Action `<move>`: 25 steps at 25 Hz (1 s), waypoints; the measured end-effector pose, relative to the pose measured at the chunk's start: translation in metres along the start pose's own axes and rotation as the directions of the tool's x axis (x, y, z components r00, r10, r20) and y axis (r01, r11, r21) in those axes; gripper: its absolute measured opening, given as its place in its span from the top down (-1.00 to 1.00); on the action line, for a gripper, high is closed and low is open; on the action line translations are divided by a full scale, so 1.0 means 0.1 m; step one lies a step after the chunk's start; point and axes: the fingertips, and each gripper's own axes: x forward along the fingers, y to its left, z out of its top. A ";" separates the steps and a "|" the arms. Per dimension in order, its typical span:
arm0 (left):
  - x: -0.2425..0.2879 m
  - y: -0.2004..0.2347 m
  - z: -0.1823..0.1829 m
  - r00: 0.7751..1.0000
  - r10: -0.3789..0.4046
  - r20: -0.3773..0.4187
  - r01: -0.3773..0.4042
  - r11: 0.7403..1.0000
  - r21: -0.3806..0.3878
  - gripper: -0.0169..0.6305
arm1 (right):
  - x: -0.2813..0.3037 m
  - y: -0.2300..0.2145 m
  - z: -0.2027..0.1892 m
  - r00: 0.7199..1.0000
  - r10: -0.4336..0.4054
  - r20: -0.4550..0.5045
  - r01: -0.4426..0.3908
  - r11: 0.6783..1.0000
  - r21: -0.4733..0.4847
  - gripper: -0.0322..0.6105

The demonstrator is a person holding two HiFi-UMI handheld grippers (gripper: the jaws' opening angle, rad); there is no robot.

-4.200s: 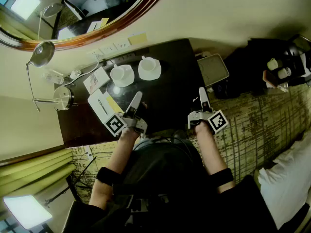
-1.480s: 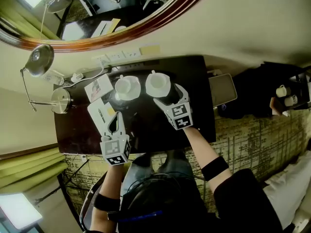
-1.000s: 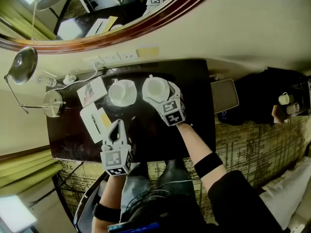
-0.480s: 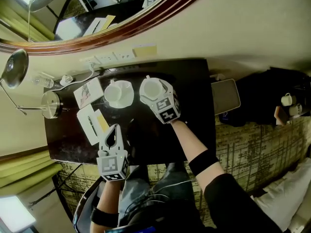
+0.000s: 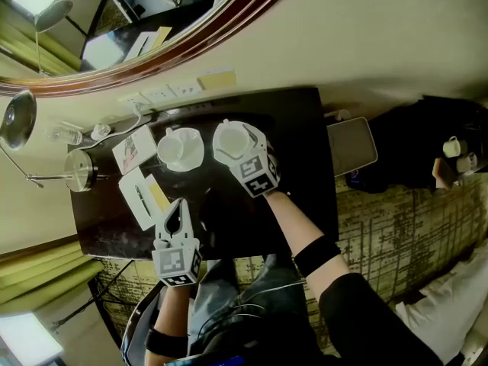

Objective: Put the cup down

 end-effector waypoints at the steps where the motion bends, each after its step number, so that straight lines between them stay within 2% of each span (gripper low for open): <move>1: 0.00 -0.02 0.00 1.000 0.000 0.001 0.000 1.000 0.000 0.94 | -0.04 -0.02 0.01 1.000 -0.004 0.005 0.004 1.000 0.006 -0.45; 9: 0.00 -0.20 0.04 1.000 -0.016 -0.002 0.016 1.000 -0.004 0.94 | -0.58 -0.27 0.08 0.996 -0.080 0.046 0.080 0.997 0.019 -0.46; 18: 0.07 -0.51 -0.04 0.995 -0.095 -0.016 0.096 0.995 0.033 0.94 | -1.22 -0.76 -0.58 0.969 -0.245 -0.029 0.246 0.962 0.114 -0.46; 25: 0.06 -0.62 -0.03 0.994 -0.108 -0.020 0.109 0.993 0.047 0.94 | -1.40 -0.92 -0.83 0.959 -0.281 -0.039 0.284 0.947 0.152 -0.46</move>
